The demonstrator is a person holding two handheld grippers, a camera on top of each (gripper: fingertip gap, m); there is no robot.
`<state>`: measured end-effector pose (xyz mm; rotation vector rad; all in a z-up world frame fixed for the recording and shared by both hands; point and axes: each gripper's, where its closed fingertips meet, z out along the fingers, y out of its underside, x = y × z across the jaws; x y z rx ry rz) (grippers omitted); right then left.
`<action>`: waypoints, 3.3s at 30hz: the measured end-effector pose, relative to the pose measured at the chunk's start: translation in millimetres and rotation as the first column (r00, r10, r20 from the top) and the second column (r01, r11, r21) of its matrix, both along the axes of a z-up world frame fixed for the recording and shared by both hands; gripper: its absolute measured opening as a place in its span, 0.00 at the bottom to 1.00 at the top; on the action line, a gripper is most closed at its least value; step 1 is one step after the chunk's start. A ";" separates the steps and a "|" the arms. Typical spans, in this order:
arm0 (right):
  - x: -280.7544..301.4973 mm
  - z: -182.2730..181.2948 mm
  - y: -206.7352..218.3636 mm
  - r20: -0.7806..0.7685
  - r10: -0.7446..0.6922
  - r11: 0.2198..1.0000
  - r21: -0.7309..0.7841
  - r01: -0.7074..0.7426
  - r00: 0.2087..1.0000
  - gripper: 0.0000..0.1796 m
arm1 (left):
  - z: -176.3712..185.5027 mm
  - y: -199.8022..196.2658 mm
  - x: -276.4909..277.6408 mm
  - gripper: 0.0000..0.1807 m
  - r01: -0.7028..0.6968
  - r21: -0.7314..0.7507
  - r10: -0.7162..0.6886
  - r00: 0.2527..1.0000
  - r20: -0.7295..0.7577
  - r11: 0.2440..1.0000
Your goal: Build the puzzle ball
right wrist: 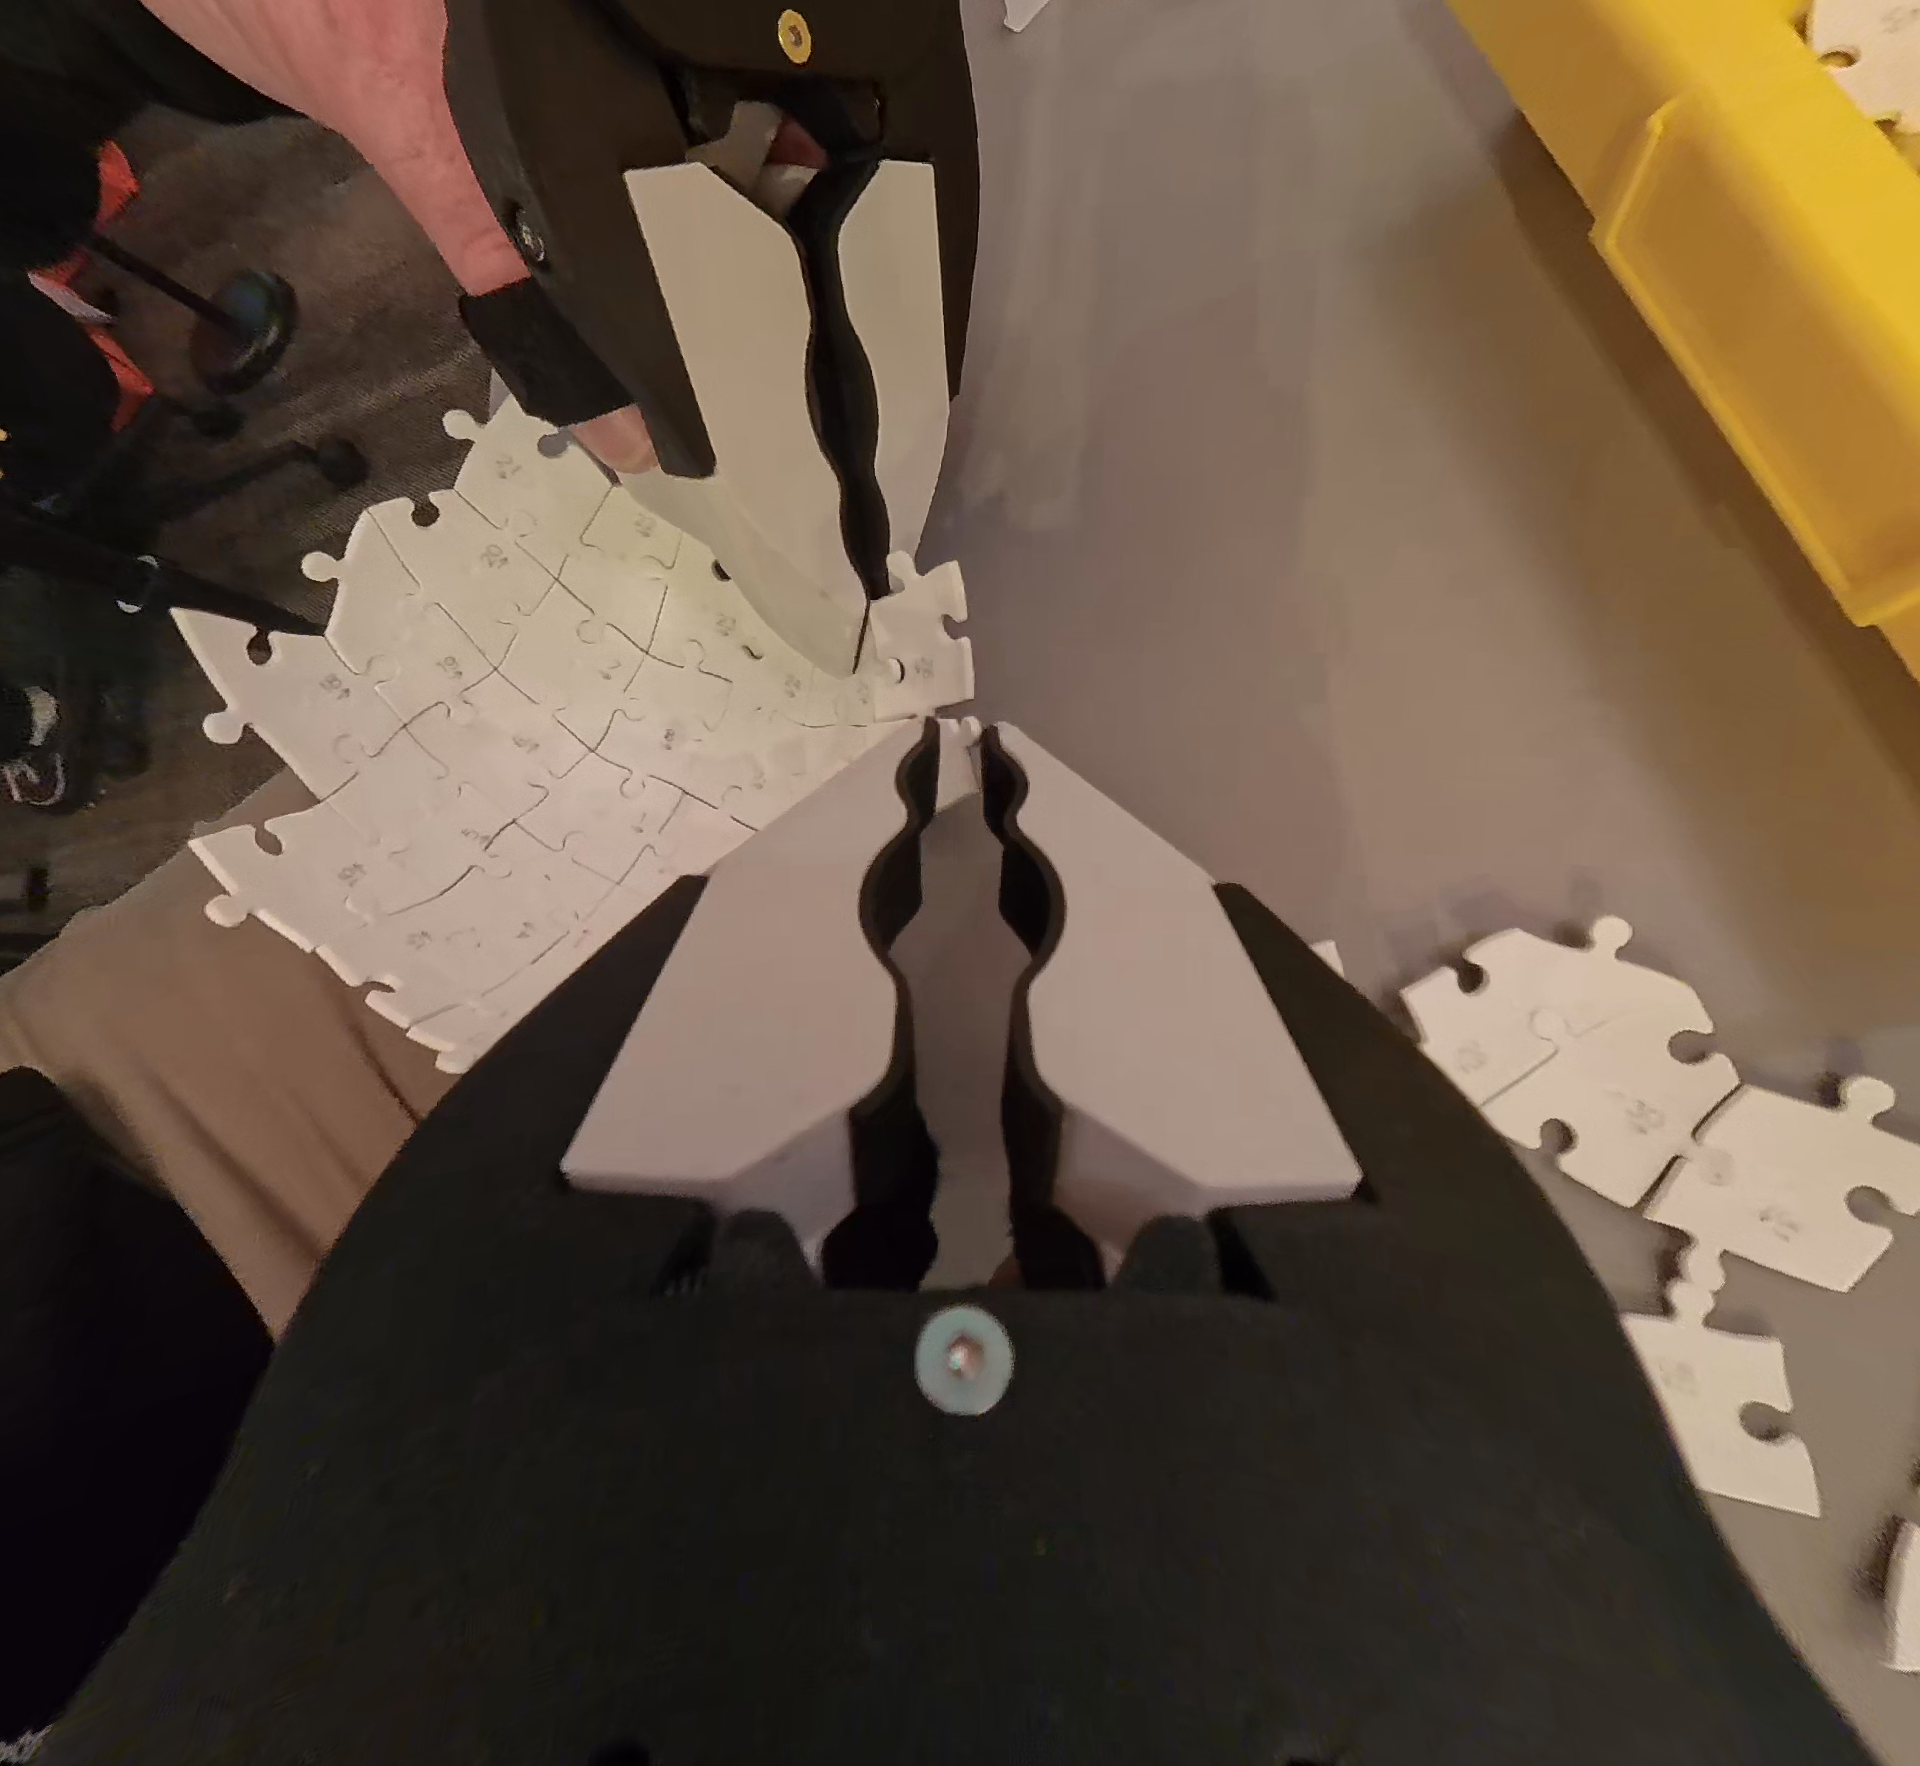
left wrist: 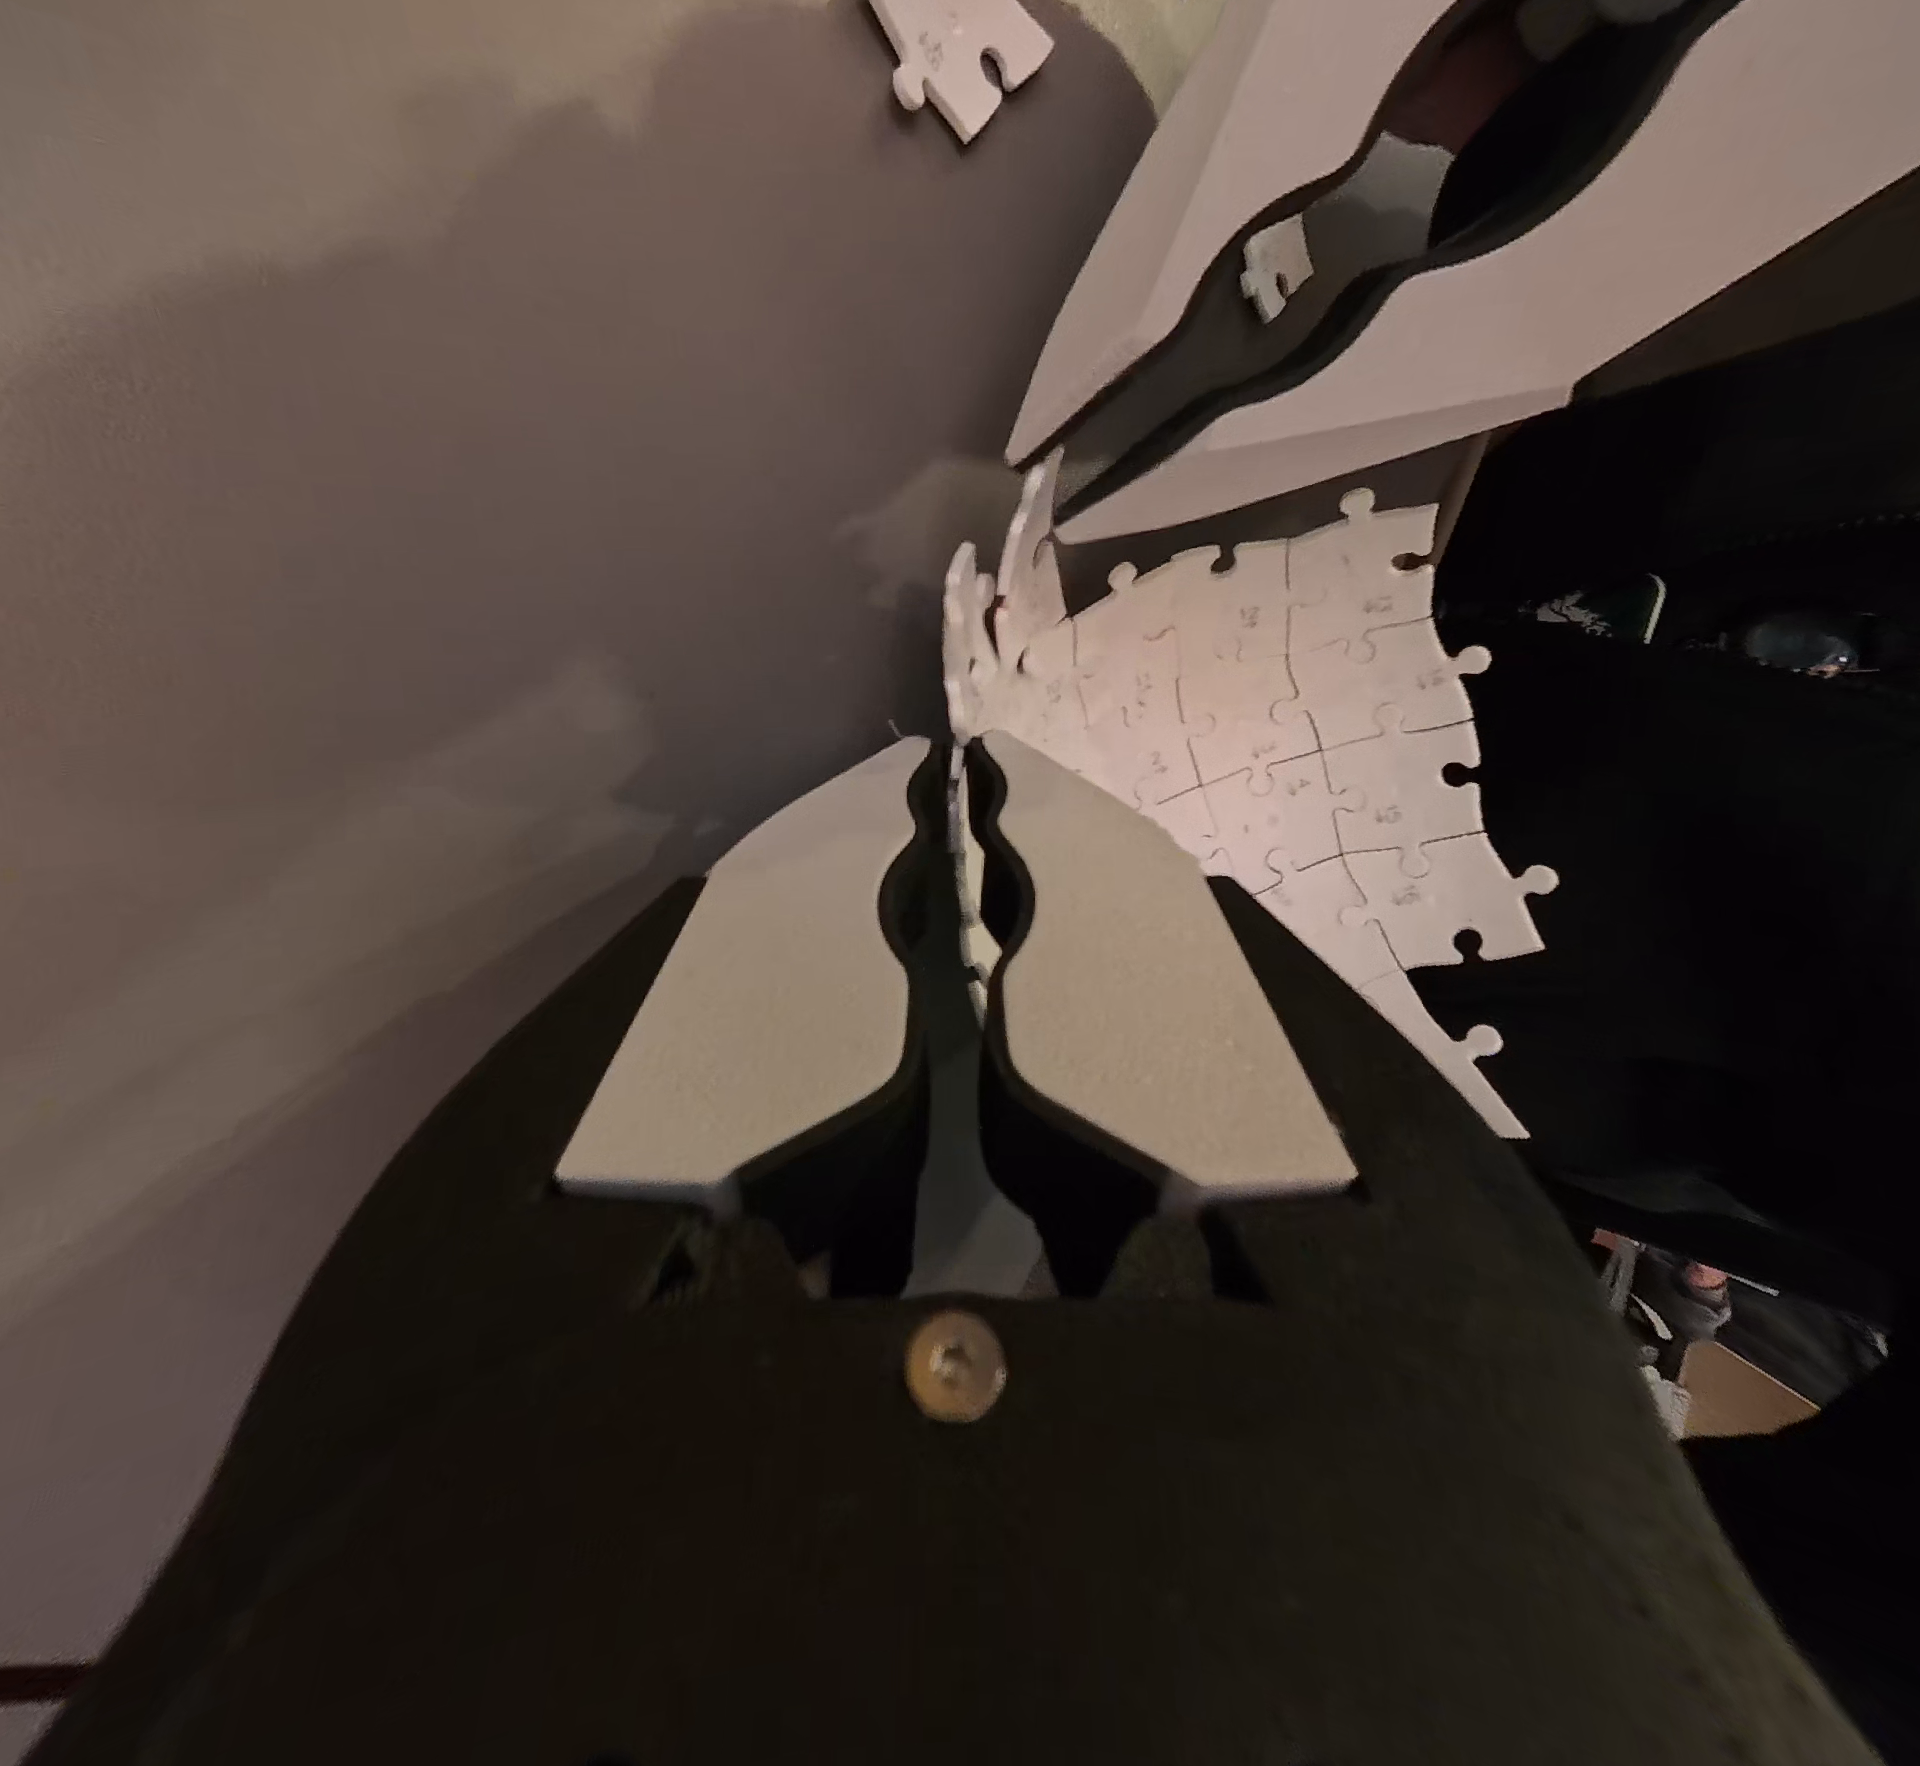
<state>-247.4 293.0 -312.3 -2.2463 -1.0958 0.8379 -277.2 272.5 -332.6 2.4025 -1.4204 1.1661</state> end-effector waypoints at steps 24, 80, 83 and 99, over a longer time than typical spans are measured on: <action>3.0 -20.5 -6.5 0.046 -0.023 1.000 -0.002 0.023 0.999 0.13 | -1.2 -0.7 -1.0 0.02 0.010 0.009 -0.009 1.000 -0.014 1.000; -30.7 -27.8 -6.4 0.151 0.308 0.943 -0.182 -0.279 0.940 0.00 | -4.1 67.8 -28.8 0.53 0.042 0.438 0.094 0.954 -0.284 0.898; -31.1 -27.8 -5.9 0.150 0.310 0.943 -0.177 -0.283 0.939 0.00 | -9.9 75.5 -29.6 0.66 0.020 0.475 0.132 0.949 -0.285 0.880; -30.5 -30.0 -2.2 0.169 0.298 0.947 -0.177 -0.269 0.940 0.00 | -27.2 92.9 -42.4 0.81 0.078 0.554 0.152 0.922 -0.357 0.829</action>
